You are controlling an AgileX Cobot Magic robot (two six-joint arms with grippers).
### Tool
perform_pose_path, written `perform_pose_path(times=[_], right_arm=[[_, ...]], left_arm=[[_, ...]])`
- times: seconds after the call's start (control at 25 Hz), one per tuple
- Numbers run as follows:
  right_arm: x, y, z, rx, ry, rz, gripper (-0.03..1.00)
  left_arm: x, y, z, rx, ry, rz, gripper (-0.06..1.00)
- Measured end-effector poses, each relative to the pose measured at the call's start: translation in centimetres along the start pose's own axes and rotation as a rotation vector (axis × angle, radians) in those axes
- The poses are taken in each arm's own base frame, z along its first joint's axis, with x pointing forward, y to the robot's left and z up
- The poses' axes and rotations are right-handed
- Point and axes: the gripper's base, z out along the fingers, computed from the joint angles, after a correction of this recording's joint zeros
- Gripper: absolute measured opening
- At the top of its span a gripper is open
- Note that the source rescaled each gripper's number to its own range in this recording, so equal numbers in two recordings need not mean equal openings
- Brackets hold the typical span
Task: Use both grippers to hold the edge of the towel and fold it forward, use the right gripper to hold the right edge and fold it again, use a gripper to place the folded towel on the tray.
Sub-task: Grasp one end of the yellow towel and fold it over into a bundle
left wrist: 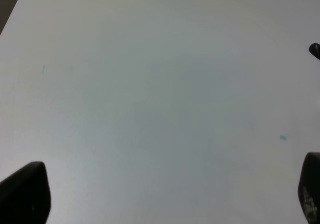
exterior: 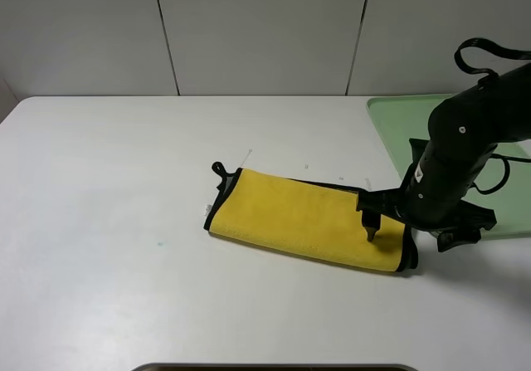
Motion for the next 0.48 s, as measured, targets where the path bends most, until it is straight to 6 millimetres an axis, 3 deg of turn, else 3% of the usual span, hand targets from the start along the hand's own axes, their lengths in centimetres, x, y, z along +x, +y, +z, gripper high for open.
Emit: perform_pose_path(times=[0.24, 0.48], right_arm=[[0.0, 0.2, 1.6, 0.008, 0.022, -0.003, 1.0], [0.0, 0.3, 2.0, 0.01, 0.028, -0.012, 1.0]], left_arm=[[0.0, 0.0, 0.0, 0.0, 0.0, 0.0, 1.0], [0.0, 0.0, 0.0, 0.0, 0.0, 0.0, 1.0]])
